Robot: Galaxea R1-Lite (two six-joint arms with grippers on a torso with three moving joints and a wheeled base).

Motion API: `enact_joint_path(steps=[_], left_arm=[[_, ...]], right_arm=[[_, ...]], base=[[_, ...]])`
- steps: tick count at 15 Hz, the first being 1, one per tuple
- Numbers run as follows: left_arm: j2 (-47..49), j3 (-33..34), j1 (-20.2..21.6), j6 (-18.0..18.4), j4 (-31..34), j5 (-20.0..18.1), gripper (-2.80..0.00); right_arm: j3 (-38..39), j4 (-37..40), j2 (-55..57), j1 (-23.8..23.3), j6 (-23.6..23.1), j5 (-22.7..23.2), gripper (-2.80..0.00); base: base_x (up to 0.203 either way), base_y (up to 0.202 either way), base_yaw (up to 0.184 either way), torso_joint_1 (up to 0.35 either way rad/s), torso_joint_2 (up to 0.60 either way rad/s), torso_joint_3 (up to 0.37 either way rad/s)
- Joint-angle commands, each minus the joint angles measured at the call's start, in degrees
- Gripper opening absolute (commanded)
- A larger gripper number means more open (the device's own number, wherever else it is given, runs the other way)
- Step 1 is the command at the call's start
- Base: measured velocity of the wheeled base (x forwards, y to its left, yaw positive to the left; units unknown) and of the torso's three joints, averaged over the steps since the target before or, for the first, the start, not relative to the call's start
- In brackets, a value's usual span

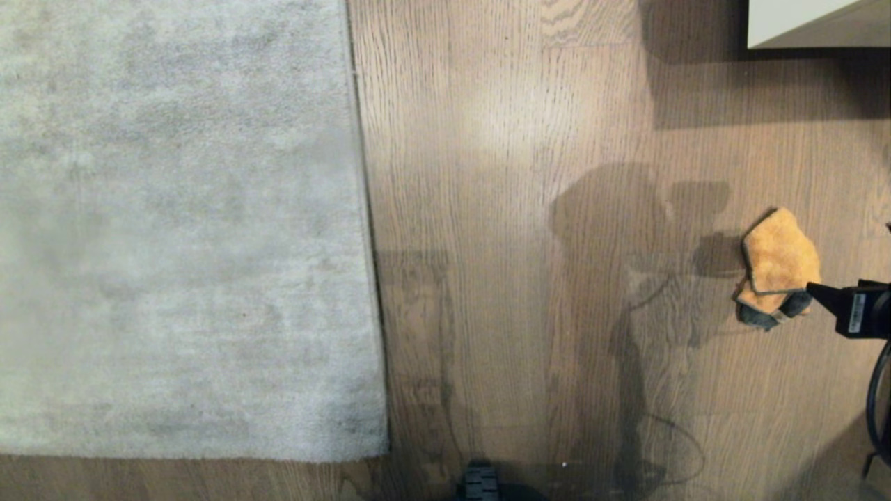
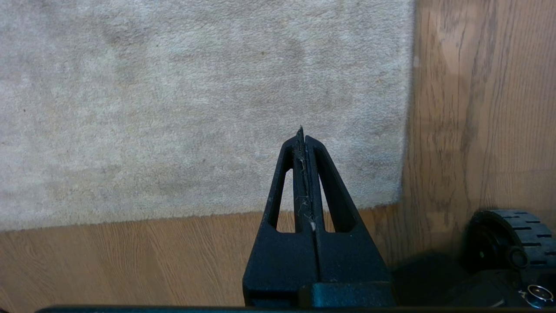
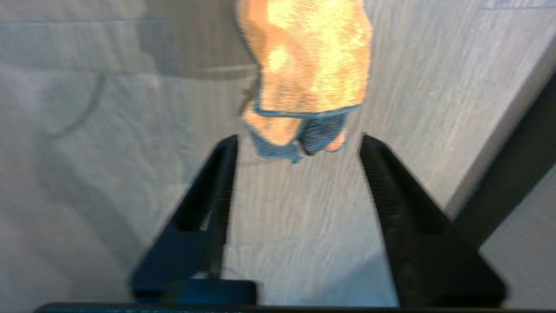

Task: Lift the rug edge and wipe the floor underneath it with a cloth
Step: Pick up the rag

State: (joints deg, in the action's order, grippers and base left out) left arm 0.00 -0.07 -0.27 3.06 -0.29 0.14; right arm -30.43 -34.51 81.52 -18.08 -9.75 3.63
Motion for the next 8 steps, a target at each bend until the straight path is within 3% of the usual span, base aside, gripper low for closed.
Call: enact_joint_path(steps=[1,5,8], left_arm=[[0.00,-0.01,0.00,0.02,0.03,0.04,-2.80],[0.00,0.00,0.00,0.02,0.03,0.04,-2.80],[0.00,-0.01,0.00,0.02,-0.02,0.04,-2.80]], right_arm=[[-1.66,-0.29,3.22,-0.93,0.16,0.14,0.00],[-3.05,-3.15,9.60,-2.30,0.23,0.65,0.00],[-3.13,-7.44,15.75,-3.41,0.18,3.66,0.00]], base=[[0.000,0.000,0.000,0.000,0.00,0.000],[0.000,0.000,0.000,0.000,0.00,0.000],[0.000,0.000,0.000,0.000,0.00,0.000]])
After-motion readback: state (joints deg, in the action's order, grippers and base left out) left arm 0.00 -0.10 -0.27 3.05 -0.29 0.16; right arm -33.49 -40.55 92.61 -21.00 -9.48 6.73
